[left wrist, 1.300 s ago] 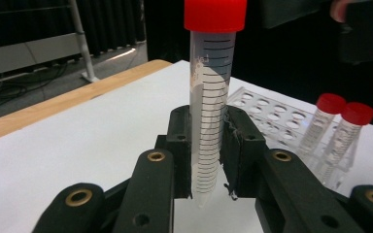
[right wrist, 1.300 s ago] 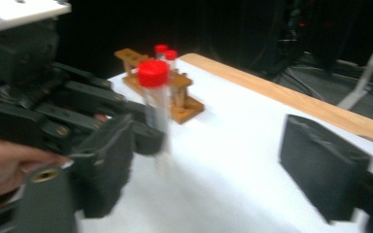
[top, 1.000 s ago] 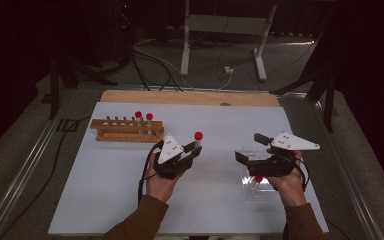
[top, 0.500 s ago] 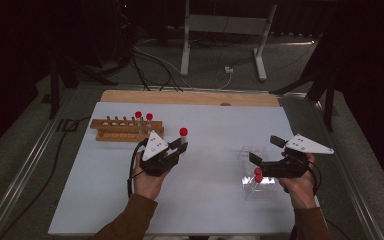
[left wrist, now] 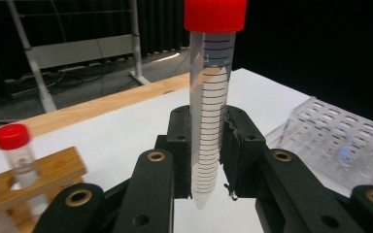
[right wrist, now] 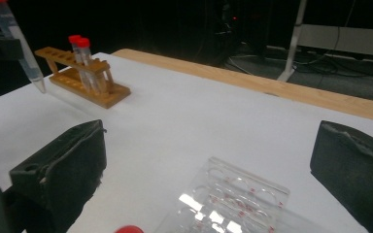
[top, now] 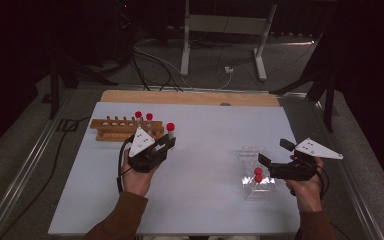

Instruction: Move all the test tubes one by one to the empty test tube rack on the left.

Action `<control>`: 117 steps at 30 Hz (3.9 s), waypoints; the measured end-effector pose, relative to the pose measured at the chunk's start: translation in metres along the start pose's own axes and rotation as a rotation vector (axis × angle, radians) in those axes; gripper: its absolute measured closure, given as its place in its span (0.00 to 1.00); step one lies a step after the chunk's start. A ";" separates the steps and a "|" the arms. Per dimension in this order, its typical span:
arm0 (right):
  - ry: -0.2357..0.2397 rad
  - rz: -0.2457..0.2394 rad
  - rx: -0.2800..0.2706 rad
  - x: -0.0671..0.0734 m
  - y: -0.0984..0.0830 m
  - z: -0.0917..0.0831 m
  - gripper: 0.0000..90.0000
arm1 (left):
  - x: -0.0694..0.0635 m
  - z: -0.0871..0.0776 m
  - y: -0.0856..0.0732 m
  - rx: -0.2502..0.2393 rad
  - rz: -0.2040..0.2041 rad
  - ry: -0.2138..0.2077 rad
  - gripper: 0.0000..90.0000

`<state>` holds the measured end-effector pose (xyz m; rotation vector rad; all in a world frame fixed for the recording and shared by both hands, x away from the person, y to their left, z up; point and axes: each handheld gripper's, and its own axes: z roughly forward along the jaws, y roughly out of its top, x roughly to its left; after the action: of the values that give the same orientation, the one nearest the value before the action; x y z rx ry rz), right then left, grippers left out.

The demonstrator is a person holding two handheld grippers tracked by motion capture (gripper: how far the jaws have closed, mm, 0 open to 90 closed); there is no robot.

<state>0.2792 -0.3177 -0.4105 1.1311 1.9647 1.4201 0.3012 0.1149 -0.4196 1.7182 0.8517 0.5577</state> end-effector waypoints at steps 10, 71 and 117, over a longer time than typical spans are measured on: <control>-0.010 0.025 -0.011 -0.007 -0.007 -0.004 0.00 | 0.024 -0.011 0.003 -0.002 0.010 0.055 0.84; 0.001 0.062 -0.028 -0.013 -0.014 -0.007 0.00 | 0.130 0.024 -0.026 0.134 -0.126 0.393 0.84; 0.035 0.012 0.013 0.011 -0.020 -0.024 0.10 | 0.109 -0.024 -0.037 0.076 -0.248 0.288 0.01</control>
<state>0.2480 -0.3246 -0.4198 1.1329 1.9970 1.4450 0.3428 0.2197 -0.4531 1.5905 1.2854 0.6182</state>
